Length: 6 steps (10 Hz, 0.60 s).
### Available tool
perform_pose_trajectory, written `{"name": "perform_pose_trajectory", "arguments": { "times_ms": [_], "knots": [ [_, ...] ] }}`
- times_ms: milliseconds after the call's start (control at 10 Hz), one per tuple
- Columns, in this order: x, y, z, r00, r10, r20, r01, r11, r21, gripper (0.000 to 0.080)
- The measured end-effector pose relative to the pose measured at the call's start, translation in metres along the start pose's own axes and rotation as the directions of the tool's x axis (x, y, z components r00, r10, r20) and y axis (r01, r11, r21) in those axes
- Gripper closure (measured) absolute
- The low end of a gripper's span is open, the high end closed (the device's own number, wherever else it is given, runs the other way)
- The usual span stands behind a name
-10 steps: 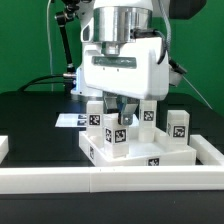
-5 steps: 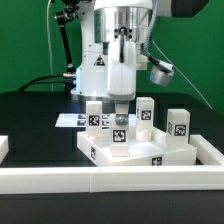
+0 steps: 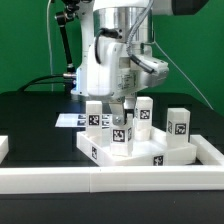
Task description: Assemble square table
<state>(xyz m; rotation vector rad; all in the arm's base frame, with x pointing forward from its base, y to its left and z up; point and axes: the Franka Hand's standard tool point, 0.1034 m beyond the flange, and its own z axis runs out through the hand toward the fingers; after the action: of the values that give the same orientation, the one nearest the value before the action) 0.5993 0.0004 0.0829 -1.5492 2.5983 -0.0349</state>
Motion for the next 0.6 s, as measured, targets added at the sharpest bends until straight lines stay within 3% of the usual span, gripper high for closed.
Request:
{"name": "perform_pose_trajectory", "arguments": {
  "times_ms": [100, 300, 400, 500, 600],
  "knots": [
    [-0.0003, 0.0001, 0.0007, 0.999, 0.037, 0.005, -0.037, 0.999, 0.001, 0.0509],
    [-0.0015, 0.0009, 0.0010, 1.000, 0.029, 0.006, -0.029, 1.000, 0.000, 0.0285],
    [-0.0015, 0.0009, 0.0010, 1.000, -0.020, 0.006, 0.020, 1.000, 0.000, 0.0285],
    [-0.0011, 0.0006, 0.0010, 0.994, -0.110, 0.006, 0.110, 0.994, 0.001, 0.0182],
    [-0.0011, 0.0007, 0.0010, 0.971, -0.239, 0.006, 0.239, 0.971, 0.002, 0.0156]
  ]
}}
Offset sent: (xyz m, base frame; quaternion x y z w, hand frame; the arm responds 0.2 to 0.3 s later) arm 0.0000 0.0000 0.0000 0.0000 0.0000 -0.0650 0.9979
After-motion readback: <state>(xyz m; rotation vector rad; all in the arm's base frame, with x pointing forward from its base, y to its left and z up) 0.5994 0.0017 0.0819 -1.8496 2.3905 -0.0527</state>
